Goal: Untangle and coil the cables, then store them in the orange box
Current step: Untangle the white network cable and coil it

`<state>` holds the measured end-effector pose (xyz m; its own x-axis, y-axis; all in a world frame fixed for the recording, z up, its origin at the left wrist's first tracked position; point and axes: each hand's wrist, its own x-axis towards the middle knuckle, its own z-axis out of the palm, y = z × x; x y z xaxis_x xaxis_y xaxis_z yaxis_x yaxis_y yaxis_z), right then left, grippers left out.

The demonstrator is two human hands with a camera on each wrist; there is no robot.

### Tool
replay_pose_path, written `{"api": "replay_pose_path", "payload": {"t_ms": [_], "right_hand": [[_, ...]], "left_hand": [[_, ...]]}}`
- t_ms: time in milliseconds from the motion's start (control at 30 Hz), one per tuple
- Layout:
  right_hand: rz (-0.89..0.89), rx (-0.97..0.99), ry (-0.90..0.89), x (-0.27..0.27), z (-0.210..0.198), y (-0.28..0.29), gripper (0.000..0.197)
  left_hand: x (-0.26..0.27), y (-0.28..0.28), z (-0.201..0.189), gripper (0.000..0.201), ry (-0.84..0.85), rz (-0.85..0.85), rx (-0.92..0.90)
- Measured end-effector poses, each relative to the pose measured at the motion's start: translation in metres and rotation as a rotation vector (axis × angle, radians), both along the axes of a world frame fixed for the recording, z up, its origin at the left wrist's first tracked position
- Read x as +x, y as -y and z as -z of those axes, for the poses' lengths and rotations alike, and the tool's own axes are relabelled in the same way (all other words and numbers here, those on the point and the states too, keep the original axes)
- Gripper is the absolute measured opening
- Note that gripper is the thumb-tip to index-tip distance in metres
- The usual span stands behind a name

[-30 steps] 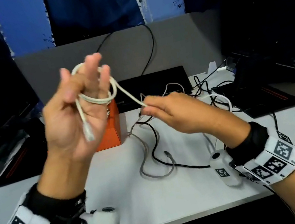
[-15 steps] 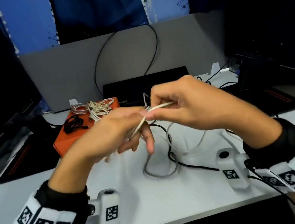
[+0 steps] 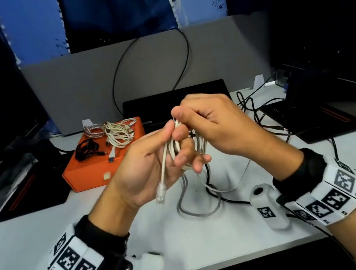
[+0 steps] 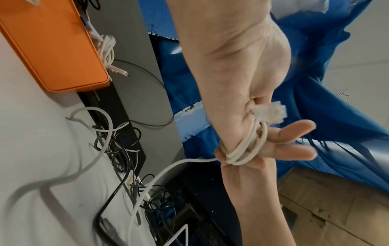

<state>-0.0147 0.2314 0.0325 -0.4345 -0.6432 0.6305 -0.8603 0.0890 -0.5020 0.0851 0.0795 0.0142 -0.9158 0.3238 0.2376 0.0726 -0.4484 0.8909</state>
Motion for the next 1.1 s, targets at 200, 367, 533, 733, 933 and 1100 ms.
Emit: {"api": "replay_pose_path", "payload": {"t_ms": [200,367,533,733,933,1100], "right_hand": [[-0.148,-0.081,0.254,0.005,0.003,0.006,0.043],[-0.218,-0.073,0.541,-0.007,0.008,0.005,0.037],[-0.191,0.406,0.355,0.003,0.019,0.01,0.034],[-0.27,0.686,0.097,0.032,0.014,0.011,0.035],[-0.17,0.312,0.089,0.015,-0.016,-0.012,0.016],[-0.077,0.054,0.186,0.001,-0.008,-0.008,0.018]], "left_hand": [[0.002,-0.007,-0.003,0.038,-0.016,0.011,0.181],[0.005,0.005,-0.019,0.041,-0.11,-0.147,0.299],[-0.004,0.027,-0.024,0.035,-0.17,-0.687,0.226],[-0.007,0.022,-0.011,0.037,-0.362,-0.993,-0.671],[0.004,0.026,-0.015,0.037,-0.181,-0.635,-0.993],[0.013,0.01,-0.026,0.063,-0.109,-0.417,-0.668]]}}
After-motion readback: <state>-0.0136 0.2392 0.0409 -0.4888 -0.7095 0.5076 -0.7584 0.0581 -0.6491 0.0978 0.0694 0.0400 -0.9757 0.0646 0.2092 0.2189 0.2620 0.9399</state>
